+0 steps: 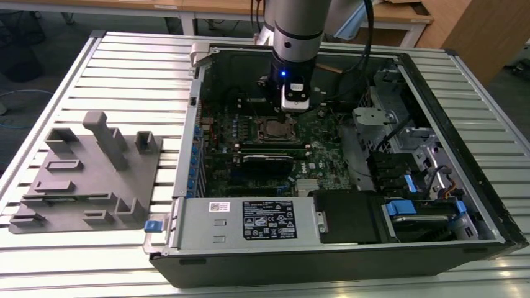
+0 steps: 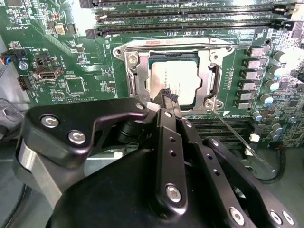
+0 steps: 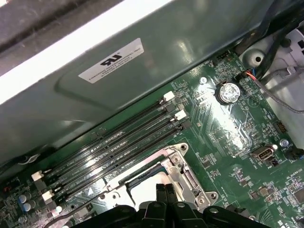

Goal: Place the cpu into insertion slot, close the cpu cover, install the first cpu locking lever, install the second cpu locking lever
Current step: 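Close the cpu cover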

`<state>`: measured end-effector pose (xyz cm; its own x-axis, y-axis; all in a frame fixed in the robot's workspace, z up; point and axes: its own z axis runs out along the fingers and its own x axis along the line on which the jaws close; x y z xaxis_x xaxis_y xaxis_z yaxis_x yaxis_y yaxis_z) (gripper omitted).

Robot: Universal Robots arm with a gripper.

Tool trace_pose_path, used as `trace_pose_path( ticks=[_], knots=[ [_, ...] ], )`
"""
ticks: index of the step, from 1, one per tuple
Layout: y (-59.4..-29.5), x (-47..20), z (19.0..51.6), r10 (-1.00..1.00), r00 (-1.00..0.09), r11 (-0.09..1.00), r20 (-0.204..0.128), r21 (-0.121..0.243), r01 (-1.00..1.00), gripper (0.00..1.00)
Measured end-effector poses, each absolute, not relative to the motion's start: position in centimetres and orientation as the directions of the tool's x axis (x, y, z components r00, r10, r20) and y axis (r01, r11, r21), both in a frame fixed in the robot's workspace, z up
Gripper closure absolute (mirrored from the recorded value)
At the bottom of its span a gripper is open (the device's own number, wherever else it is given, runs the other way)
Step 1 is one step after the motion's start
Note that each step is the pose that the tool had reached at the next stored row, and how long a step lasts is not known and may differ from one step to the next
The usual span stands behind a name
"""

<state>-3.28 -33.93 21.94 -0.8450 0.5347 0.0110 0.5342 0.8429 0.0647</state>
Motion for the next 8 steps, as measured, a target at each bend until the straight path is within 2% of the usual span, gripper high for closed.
trace_pose_path(
  ticks=[4, 8],
  knots=[
    [-33.93, -3.28, 21.94, 0.533, -0.846, 0.844, 0.011, 0.065, 0.532, 0.89],
    [-33.93, -3.28, 21.91, 0.444, -0.896, 0.894, 0.011, 0.065, 0.444, 0.89]
  ],
)
